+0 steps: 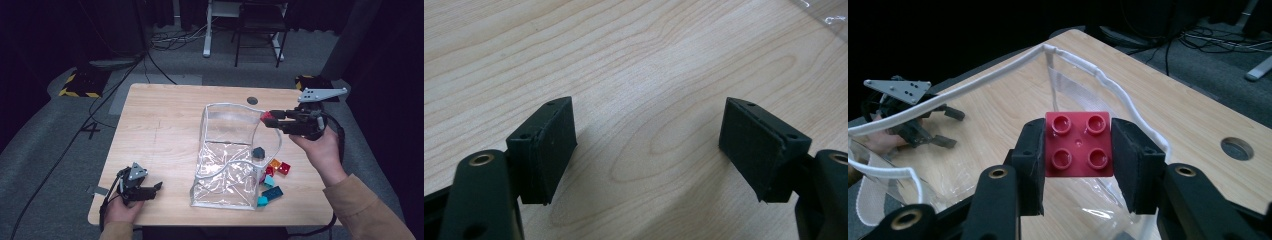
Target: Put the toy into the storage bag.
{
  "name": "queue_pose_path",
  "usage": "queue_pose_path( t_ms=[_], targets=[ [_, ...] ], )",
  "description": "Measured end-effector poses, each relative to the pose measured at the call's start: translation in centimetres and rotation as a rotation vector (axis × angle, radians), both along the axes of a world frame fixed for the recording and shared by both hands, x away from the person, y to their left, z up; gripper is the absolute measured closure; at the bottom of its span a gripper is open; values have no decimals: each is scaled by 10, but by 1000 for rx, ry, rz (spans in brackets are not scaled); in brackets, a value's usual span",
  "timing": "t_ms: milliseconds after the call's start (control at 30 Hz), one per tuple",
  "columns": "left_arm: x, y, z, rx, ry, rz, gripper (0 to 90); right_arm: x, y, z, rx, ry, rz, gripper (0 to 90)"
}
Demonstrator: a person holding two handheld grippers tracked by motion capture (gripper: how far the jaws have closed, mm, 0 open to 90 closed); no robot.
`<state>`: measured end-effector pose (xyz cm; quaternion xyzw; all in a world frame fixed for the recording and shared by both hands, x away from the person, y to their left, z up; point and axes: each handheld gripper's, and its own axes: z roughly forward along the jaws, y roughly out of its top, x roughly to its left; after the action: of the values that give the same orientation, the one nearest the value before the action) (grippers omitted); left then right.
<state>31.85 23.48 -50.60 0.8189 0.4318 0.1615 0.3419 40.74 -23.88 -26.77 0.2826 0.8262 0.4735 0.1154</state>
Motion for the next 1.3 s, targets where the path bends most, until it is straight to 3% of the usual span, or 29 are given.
queue_pose_path(
  t_ms=[433, 767, 1233, 1300],
  targets=[
    [0, 0, 0, 0, 0, 0, 233, 11, 44, 7, -18, 27, 63, 589],
    [0, 0, 0, 0, 1, -1, 230, 23, 73, -3, -46, 66, 91, 589],
    [0, 0, 0, 0, 1, -1, 230, 37, 118, -31, -177, 147, 127, 589],
    [0, 0, 0, 0, 1, -1, 230, 39, 124, -36, -212, 178, 141, 589]
  ],
)
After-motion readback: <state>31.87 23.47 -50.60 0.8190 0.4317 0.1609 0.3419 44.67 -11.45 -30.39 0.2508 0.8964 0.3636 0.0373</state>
